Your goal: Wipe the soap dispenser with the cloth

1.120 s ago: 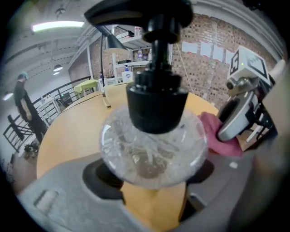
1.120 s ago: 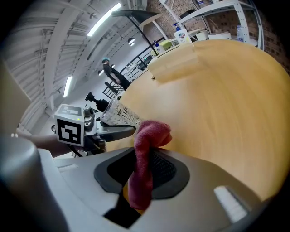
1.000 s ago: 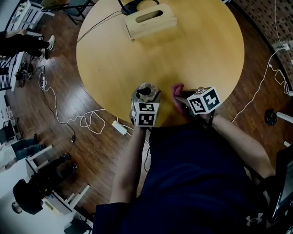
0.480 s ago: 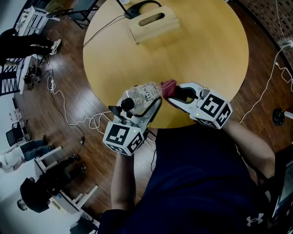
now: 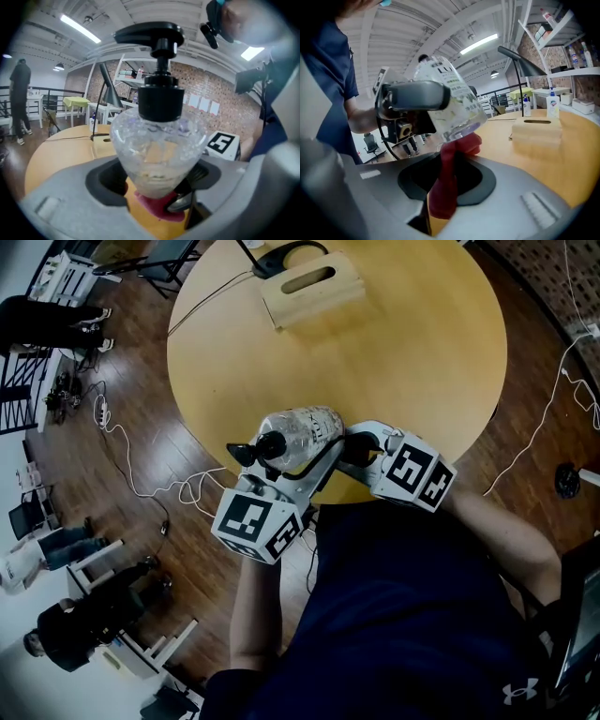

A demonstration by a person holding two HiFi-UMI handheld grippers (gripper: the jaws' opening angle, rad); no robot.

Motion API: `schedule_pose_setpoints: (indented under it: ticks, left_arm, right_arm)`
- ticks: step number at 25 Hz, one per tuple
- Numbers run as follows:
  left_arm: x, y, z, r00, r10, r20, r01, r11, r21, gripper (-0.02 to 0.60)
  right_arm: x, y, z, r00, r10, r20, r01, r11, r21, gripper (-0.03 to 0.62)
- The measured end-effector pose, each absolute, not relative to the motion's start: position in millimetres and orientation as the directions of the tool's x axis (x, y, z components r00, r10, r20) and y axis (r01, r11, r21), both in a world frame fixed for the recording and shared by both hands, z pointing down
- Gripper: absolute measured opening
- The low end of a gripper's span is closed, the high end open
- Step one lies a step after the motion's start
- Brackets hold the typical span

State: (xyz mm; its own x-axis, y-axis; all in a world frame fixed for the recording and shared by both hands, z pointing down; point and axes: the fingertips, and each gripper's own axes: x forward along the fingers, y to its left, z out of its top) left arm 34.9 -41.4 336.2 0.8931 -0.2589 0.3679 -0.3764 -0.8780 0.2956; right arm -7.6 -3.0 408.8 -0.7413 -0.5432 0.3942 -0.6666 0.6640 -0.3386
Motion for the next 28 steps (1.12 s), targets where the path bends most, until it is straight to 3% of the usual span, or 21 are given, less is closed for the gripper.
schedule_pose_setpoints:
  ticks: [11,19,23,28]
  left_arm:
    - [24,-31,354,0.888,-0.234,0.396,-0.39,-0.838,0.38,0.361]
    - [34,-37,352,0.915,-0.248,0.318,-0.388,-0.756,0.527,0.362]
    - [27,-60,382,0.867,-0.303,0.395,-0.474,-0.745,0.47,0.36]
    - [11,-83,434,0.705,-0.414,0.575,-0.618,-0.757,0.213,0.362]
  right_arm:
    - [37,-19,407,-0.661,-0.629,0.41,-0.748,0.595,-0.293,0.094]
    - [-2,3,421,-0.73,-0.537,0.422,-0.675,0.659,-0.33,0.094]
    - [2,17,423,-0.745,-0.519,0.419,-0.662,0.648,-0.376,0.095]
    - [57,3,431,-0.643,-0.629,0.437,-0.764,0.487,-0.423,0.095]
